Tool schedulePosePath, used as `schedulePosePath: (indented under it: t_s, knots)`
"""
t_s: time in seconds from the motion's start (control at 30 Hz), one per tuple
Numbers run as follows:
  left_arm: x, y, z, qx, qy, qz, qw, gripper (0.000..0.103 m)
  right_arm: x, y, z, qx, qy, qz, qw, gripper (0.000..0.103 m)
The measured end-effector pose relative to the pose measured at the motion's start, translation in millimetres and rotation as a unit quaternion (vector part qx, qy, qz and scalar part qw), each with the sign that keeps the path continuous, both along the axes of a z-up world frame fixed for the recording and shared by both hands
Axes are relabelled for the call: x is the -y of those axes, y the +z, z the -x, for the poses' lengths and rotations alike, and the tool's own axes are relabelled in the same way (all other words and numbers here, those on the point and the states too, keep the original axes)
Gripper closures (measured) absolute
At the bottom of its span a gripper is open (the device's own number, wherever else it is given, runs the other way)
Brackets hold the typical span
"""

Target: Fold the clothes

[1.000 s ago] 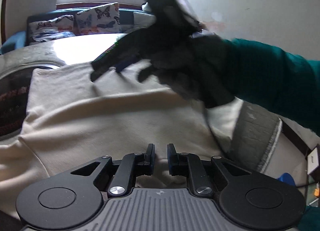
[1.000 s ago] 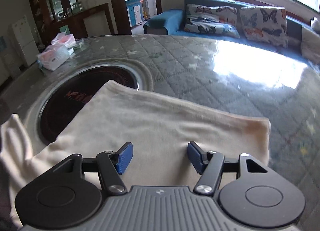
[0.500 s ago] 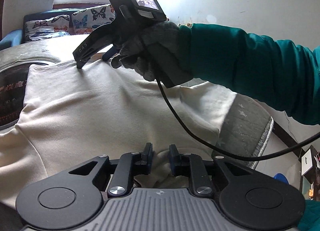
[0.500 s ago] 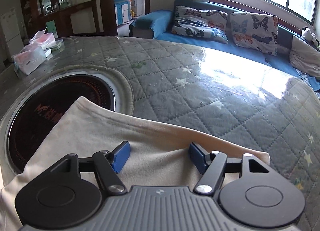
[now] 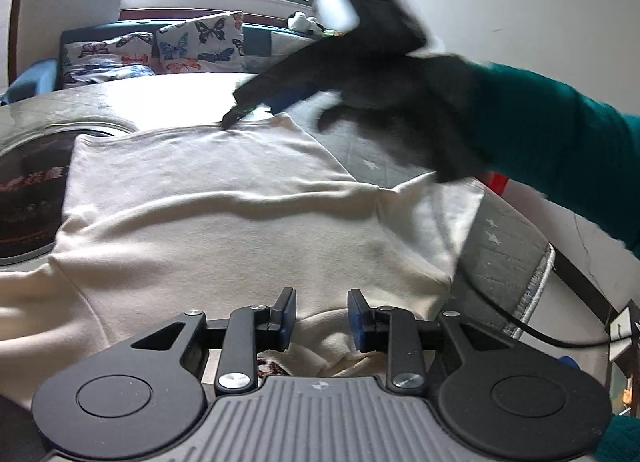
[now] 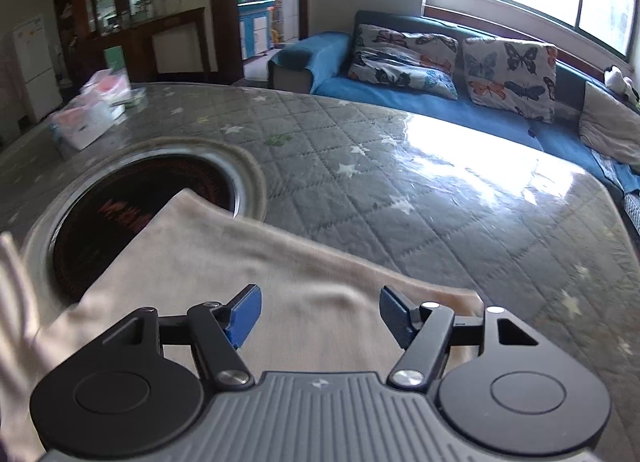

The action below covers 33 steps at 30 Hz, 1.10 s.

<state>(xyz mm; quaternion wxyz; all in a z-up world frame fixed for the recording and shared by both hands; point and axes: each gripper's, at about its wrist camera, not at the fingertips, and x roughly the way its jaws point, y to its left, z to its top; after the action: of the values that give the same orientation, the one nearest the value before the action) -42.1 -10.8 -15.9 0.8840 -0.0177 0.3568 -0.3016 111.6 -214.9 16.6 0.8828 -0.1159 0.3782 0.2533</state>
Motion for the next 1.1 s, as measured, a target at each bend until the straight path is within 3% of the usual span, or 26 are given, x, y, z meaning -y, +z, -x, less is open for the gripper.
schedulePosePath:
  t_s: [0.33, 0.47, 0.63, 0.93, 1.07, 1.1]
  knots:
    - [-6.4, 5.7, 13.7, 0.012, 0.02, -0.02, 0.9995, 0.071, 43.6, 5.0, 106.8, -0.015, 0.045, 0.005, 0.999, 0.036]
    - [-24.8, 17.0, 22.6, 0.022, 0.032, -0.019, 0.9991, 0.071, 50.2, 8.2, 141.7, -0.025, 0.065, -0.016, 0.997, 0.037]
    - [-32.6, 23.8, 37.7, 0.035, 0.012, -0.037, 0.9986, 0.071, 44.3, 10.2, 171.5, -0.043, 0.105, -0.031, 0.993, 0.037]
    - [-14.8, 8.7, 41.3, 0.05, -0.023, -0.078, 0.9955, 0.071, 11.9, -7.3, 199.3, -0.055, 0.161, -0.006, 0.985, 0.054]
    - [-6.4, 3.0, 41.6, 0.066, -0.035, -0.104, 0.9918, 0.074, 15.2, -9.1, 201.1, -0.061, 0.155, -0.006, 0.986, 0.072]
    - [-5.3, 1.3, 40.9, 0.067, -0.034, -0.109, 0.9911, 0.082, 16.8, -9.0, 201.3, -0.061, 0.153, -0.007, 0.986, 0.078]
